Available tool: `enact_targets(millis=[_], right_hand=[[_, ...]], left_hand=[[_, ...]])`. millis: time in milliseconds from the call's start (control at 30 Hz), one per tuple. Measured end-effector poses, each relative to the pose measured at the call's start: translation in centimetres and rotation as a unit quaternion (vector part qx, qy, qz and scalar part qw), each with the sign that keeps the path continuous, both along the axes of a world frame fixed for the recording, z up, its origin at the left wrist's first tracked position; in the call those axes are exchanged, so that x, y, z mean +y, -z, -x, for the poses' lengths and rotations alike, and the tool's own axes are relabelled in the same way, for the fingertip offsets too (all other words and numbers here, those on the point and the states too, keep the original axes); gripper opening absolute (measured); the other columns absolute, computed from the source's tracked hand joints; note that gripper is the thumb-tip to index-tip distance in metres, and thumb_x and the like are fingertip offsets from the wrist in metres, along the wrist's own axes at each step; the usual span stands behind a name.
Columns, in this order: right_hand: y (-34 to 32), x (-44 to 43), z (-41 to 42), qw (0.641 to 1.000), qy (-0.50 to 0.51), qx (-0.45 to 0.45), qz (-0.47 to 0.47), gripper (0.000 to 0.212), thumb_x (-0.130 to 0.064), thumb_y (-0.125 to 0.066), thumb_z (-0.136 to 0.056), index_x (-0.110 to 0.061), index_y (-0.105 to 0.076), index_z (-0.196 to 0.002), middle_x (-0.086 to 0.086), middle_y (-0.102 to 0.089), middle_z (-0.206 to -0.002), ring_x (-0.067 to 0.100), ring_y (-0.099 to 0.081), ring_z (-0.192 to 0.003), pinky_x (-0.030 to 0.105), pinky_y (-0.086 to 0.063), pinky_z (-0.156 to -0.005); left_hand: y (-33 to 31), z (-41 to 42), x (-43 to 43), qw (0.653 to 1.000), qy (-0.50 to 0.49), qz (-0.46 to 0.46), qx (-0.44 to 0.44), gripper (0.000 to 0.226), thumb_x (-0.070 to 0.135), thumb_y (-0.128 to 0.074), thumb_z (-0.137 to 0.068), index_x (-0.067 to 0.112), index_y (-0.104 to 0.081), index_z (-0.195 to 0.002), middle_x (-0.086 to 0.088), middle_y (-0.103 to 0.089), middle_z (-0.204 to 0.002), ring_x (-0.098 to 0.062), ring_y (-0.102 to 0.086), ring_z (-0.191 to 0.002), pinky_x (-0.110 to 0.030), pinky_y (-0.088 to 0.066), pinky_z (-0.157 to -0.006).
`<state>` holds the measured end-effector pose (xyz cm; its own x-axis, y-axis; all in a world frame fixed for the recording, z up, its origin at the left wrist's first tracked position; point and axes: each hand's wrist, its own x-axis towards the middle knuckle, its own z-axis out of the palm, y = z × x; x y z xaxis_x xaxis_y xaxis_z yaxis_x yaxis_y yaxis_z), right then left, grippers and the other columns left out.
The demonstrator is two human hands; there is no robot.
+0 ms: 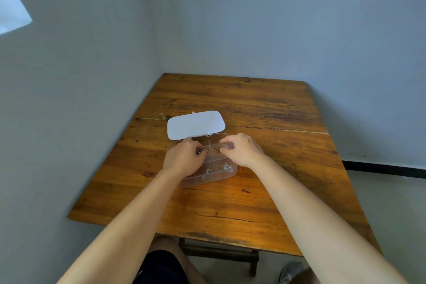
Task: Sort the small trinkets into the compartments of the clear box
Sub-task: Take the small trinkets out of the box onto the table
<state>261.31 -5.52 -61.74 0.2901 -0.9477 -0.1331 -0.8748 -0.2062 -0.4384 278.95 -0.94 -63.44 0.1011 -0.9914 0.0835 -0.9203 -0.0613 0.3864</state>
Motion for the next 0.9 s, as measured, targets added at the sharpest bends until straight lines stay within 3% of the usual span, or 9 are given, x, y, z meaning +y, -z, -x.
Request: enact_targets(millis=[200, 367, 500, 667, 800, 900], right_hand=[[-0.2, -1.4, -1.1, 0.999, 0.022, 0.003, -0.026, 0.036, -0.042, -0.069, -0.086, -0.032, -0.069, -0.121, 0.0, -0.056, -0.137, 0.024, -0.052, -0.122, 0.037, -0.046, -0.09], [0.8, -1.5, -1.5, 0.999, 0.045, -0.016, 0.001, 0.029, -0.041, -0.072, -0.085, -0.031, -0.073, -0.112, 0.0, -0.06, -0.131, 0.023, -0.052, -0.121, 0.037, -0.047, -0.09], [1.2, -1.3, -1.6, 0.998, 0.052, -0.022, 0.021, 0.023, -0.04, -0.073, -0.086, -0.03, -0.075, -0.107, 0.001, -0.06, -0.126, 0.023, -0.056, -0.114, 0.031, -0.044, -0.079], [1.6, -0.9, -1.7, 0.998, 0.049, -0.022, 0.036, 0.017, -0.043, -0.069, -0.088, -0.035, -0.073, -0.102, -0.003, -0.051, -0.108, 0.022, -0.059, -0.101, 0.028, -0.044, -0.072], [1.3, -0.3, -1.5, 0.996, 0.053, -0.056, 0.052, 0.017, -0.043, -0.066, -0.089, -0.032, -0.075, -0.1, -0.003, -0.063, -0.112, 0.019, -0.058, -0.102, 0.027, -0.041, -0.076], [0.7, -0.1, -1.3, 0.989, 0.052, -0.136, 0.024, 0.019, -0.041, -0.065, -0.091, -0.027, -0.076, -0.099, -0.008, -0.071, -0.108, 0.014, -0.061, -0.102, 0.024, -0.04, -0.073]], left_hand=[[0.1, 0.2, -0.9, 0.999, -0.044, -0.024, 0.022, 0.024, 0.039, -0.062, -0.091, 0.026, -0.075, -0.107, 0.006, -0.074, -0.097, -0.015, -0.066, -0.086, -0.028, -0.052, -0.069], [1.0, 0.4, -1.4, 0.997, -0.068, -0.008, 0.023, 0.02, 0.035, -0.067, -0.09, 0.026, -0.076, -0.106, 0.006, -0.074, -0.096, -0.014, -0.067, -0.086, -0.032, -0.058, -0.073], [1.5, 0.6, -1.4, 0.996, -0.079, 0.011, 0.028, 0.017, 0.032, -0.066, -0.091, 0.026, -0.076, -0.104, 0.005, -0.074, -0.097, -0.016, -0.067, -0.091, -0.04, -0.059, -0.079], [1.5, 0.4, -1.3, 0.997, -0.07, 0.015, 0.032, 0.013, 0.029, -0.067, -0.091, 0.025, -0.076, -0.1, 0.006, -0.074, -0.094, -0.014, -0.066, -0.087, -0.036, -0.059, -0.076], [1.0, 0.2, -1.0, 0.998, -0.053, 0.007, 0.037, 0.012, 0.03, -0.066, -0.092, 0.026, -0.075, -0.099, 0.008, -0.073, -0.094, -0.012, -0.066, -0.086, -0.035, -0.059, -0.074], [0.4, -0.9, -0.6, 0.997, -0.054, -0.002, 0.06, 0.011, 0.029, -0.065, -0.093, 0.026, -0.073, -0.099, 0.007, -0.071, -0.093, -0.011, -0.065, -0.084, -0.033, -0.059, -0.072]])
